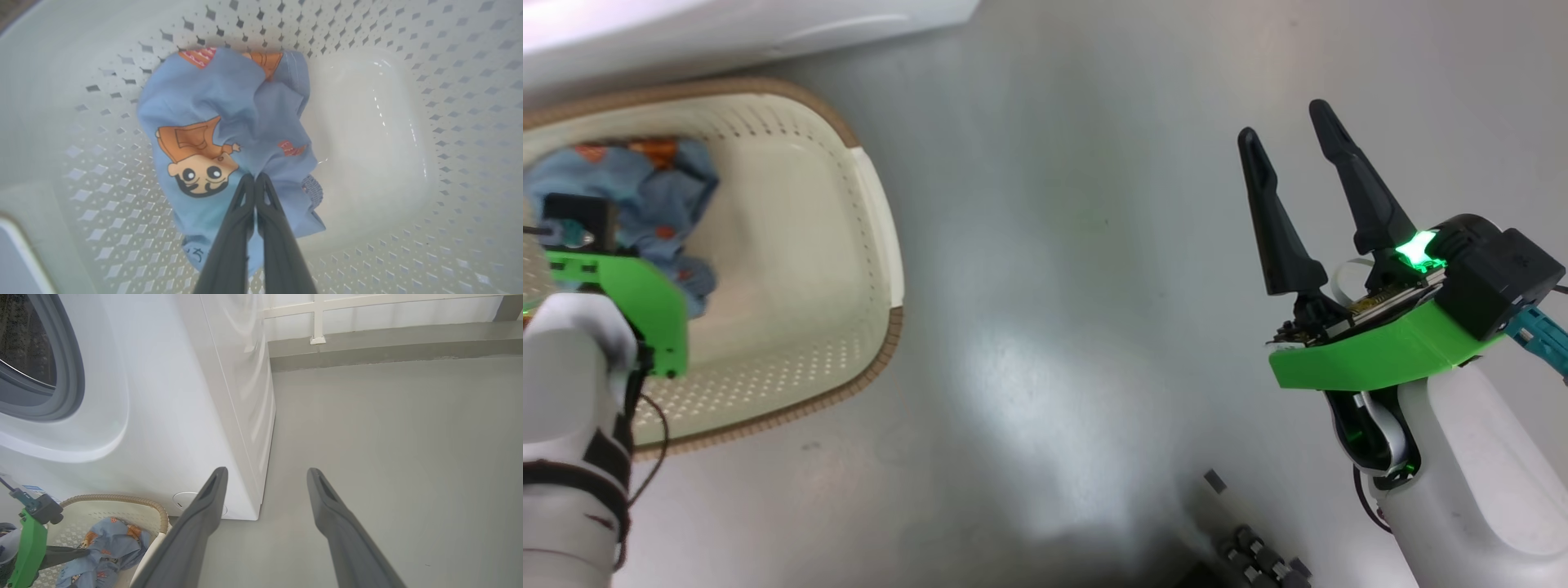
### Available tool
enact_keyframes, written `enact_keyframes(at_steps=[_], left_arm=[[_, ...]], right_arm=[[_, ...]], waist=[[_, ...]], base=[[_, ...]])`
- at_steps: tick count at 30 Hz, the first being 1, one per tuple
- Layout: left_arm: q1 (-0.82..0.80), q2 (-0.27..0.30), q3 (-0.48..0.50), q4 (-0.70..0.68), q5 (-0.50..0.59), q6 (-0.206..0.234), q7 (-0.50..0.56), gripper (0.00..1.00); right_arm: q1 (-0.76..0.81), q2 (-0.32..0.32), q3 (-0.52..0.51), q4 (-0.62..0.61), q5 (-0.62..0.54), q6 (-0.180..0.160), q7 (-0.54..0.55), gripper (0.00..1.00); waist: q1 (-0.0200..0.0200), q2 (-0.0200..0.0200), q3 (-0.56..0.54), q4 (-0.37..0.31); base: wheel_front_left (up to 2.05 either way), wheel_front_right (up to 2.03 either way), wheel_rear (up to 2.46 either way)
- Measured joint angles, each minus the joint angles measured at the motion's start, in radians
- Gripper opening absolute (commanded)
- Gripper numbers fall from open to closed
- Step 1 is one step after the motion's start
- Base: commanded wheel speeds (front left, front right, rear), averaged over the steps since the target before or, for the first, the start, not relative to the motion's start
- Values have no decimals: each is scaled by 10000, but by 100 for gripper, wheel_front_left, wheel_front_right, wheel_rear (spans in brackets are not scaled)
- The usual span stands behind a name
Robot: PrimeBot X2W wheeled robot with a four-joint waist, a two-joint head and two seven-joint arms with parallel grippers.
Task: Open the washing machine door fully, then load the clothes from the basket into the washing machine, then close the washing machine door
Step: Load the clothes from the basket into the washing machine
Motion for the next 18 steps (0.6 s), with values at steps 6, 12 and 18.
enact_keyframes(at_steps=[6,12,18], left_arm=[[124,-443,184,4,-418,-15,-1151,0],[748,-823,357,8,-773,-117,-2132,0],[1297,-1154,479,13,-1154,-293,-2811,0]], right_arm=[[35,-46,-50,58,0,0,0,100],[291,-94,-77,211,0,0,2,100],[793,-157,-123,399,0,0,2,100]], waist=[[0,0,-626,233],[0,0,-1403,470],[0,0,-2271,693]], base=[[0,0,0],[0,0,0],[0,0,0]])
